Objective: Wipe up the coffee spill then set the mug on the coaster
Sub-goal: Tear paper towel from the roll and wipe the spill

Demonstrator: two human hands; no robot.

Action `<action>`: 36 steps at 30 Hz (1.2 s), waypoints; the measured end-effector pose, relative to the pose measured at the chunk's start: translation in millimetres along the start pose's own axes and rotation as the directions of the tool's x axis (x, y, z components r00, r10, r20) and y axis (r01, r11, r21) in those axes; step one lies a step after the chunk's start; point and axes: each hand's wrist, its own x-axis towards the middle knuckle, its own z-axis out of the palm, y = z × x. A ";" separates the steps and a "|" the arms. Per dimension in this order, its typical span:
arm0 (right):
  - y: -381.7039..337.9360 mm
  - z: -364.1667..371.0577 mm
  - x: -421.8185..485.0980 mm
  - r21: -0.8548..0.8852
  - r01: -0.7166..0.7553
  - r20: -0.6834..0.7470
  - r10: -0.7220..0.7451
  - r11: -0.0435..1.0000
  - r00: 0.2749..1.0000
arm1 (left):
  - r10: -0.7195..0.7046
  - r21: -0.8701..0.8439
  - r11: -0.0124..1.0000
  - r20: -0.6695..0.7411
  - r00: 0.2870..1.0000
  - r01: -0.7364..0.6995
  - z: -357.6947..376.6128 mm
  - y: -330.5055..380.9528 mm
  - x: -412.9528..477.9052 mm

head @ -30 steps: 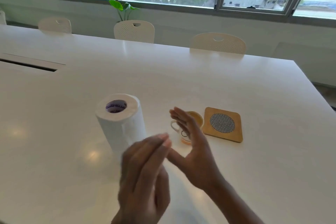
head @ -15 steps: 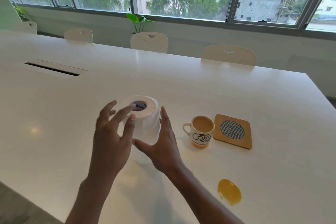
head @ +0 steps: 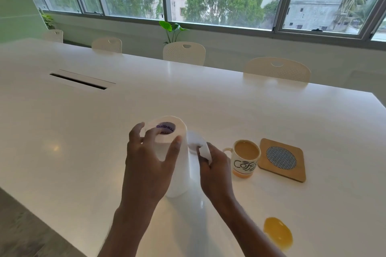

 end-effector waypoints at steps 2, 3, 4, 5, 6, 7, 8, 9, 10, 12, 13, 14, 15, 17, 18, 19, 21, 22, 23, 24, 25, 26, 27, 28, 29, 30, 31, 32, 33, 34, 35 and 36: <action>1.9 -5.6 1.4 0.023 0.001 -0.018 -0.001 1.000 1.000 | 0.002 0.054 0.999 -0.002 1.000 -0.001 3.3 2.0 -1.0; 3.4 -8.3 2.3 0.034 -0.004 -0.020 0.004 0.999 1.000 | 0.007 0.090 0.996 0.000 1.000 -0.007 4.7 2.0 -1.6; 5.0 -11.2 2.8 0.042 -0.011 -0.024 0.012 0.999 1.000 | 0.013 0.127 0.992 0.006 1.000 -0.014 6.0 1.3 -2.4; 6.6 -14.3 2.9 0.050 -0.016 -0.032 0.018 0.999 0.999 | 0.024 0.152 0.988 0.010 1.000 -0.025 7.2 0.4 -3.2; 7.9 -17.5 2.1 0.048 -0.024 -0.042 0.026 0.999 0.999 | 0.038 0.156 0.987 0.011 0.999 -0.040 8.3 -0.9 -4.0; 8.6 -20.6 1.1 0.045 -0.028 -0.051 0.030 0.999 0.998 | 0.054 0.136 0.989 0.007 0.999 -0.055 9.6 -2.3 -5.1; 9.3 -23.4 0.2 0.043 -0.035 -0.061 0.037 0.998 0.997 | 0.068 0.104 0.992 -0.001 0.998 -0.067 10.6 -3.4 -6.0; 10.5 -26.3 -1.3 0.048 -0.042 -0.068 0.045 0.998 0.997 | 0.077 0.076 0.994 -0.013 0.997 -0.076 11.0 -4.0 -7.0; 11.6 -28.7 -3.1 0.052 -0.050 -0.077 0.054 0.997 0.996 | 0.079 0.060 0.995 -0.024 0.997 -0.077 11.2 -4.3 -8.2; 14.7 -32.6 -6.5 0.091 -0.070 -0.085 0.078 0.993 0.993 | 0.061 0.033 0.998 -0.036 0.998 -0.059 11.6 -4.8 -10.5; 15.6 -34.2 -8.6 0.132 -0.091 -0.078 0.102 0.987 0.992 | 0.040 0.007 0.999 -0.032 0.999 -0.040 11.5 -4.0 -11.5; 15.0 -35.9 -11.1 0.160 -0.109 -0.064 0.121 0.981 0.991 | 0.019 -0.019 1.000 -0.025 1.000 -0.020 11.4 -2.6 -12.4; 15.3 -38.5 -13.4 0.175 -0.118 -0.042 0.127 0.977 0.991 | 0.006 -0.033 0.999 -0.019 1.000 -0.007 11.5 -1.6 -13.3; 16.4 -44.7 -17.3 0.126 -0.089 0.016 0.088 0.988 0.996 | 0.021 -0.028 0.999 -0.026 0.999 -0.021 12.8 -1.9 -14.4; 15.3 -46.9 -19.2 0.071 -0.065 0.041 0.062 0.995 0.997 | 0.039 -0.021 0.999 -0.033 0.999 -0.040 13.6 -2.6 -14.4; 14.6 -48.9 -20.8 -0.003 -0.045 0.048 0.045 0.999 0.998 | 0.054 -0.018 0.998 -0.039 0.998 -0.055 14.4 -3.5 -14.2; 17.0 -52.2 -20.6 -0.127 -0.002 -0.002 0.001 0.992 1.000 | 0.070 -0.025 0.997 -0.059 0.996 -0.072 16.1 -5.4 -13.5; 19.8 -53.5 -19.6 -0.141 0.008 -0.034 -0.013 0.990 0.999 | 0.073 -0.037 0.996 -0.073 0.995 -0.076 17.5 -6.0 -13.0; 21.3 -54.7 -18.7 -0.143 0.006 -0.057 -0.014 0.990 0.998 | 0.077 -0.049 0.995 -0.086 0.993 -0.081 19.5 -6.1 -12.3; 21.6 -56.1 -18.1 -0.145 -0.006 -0.069 -0.004 0.989 0.998 | 0.081 -0.055 0.995 -0.096 0.992 -0.087 21.8 -5.7 -11.7; 21.9 -57.4 -18.2 -0.148 -0.022 -0.071 0.012 0.989 0.997 | 0.084 -0.053 0.995 -0.103 0.991 -0.090 24.4 -4.6 -11.1; 22.5 -58.7 -18.5 -0.148 -0.038 -0.070 0.028 0.988 0.997 | 0.086 -0.045 0.995 -0.110 0.990 -0.091 26.8 -3.5 -10.5; 23.2 -59.5 -19.1 -0.148 -0.051 -0.069 0.041 0.988 0.997 | 0.085 -0.035 0.995 -0.115 0.990 -0.090 29.0 -2.6 -9.5; 23.9 -60.1 -19.8 -0.153 -0.058 -0.070 0.047 0.987 0.996 | 0.082 -0.029 0.996 -0.120 0.989 -0.087 30.5 -2.1 -8.2; 25.2 -60.1 -20.9 -0.151 -0.062 -0.072 0.052 0.987 0.996 | 0.080 -0.030 0.996 -0.127 0.989 -0.084 31.6 -1.9 -6.5; 27.2 -59.2 -22.3 -0.138 -0.069 -0.079 0.058 0.988 0.995 | 0.078 -0.036 0.996 -0.138 0.987 -0.084 32.7 -2.2 -5.3; 28.6 -57.7 -24.5 -0.119 -0.074 -0.089 0.063 0.990 0.994 | 0.080 -0.041 0.995 -0.154 0.985 -0.087 33.9 -2.5 -4.4; 29.7 -55.7 -26.9 -0.099 -0.077 -0.098 0.068 0.992 0.993 | 0.082 -0.042 0.995 -0.171 0.982 -0.091 35.1 -2.6 -4.5; 30.6 -53.0 -29.9 -0.075 -0.080 -0.103 0.072 0.994 0.992 | 0.085 -0.040 0.995 -0.187 0.979 -0.094 36.4 -2.4 -4.9; 31.5 -50.1 -33.3 -0.051 -0.085 -0.108 0.079 0.995 0.991 | 0.086 -0.039 0.995 -0.199 0.976 -0.096 37.7 -2.1 -5.4; 32.9 -47.0 -37.2 -0.036 -0.096 -0.119 0.091 0.995 0.989 | 0.080 -0.040 0.995 -0.207 0.975 -0.090 38.7 -1.9 -5.4; 35.6 -44.6 -41.2 -0.032 -0.116 -0.138 0.111 0.993 0.984 | 0.065 -0.046 0.996 -0.214 0.975 -0.076 38.9 -2.3 -4.6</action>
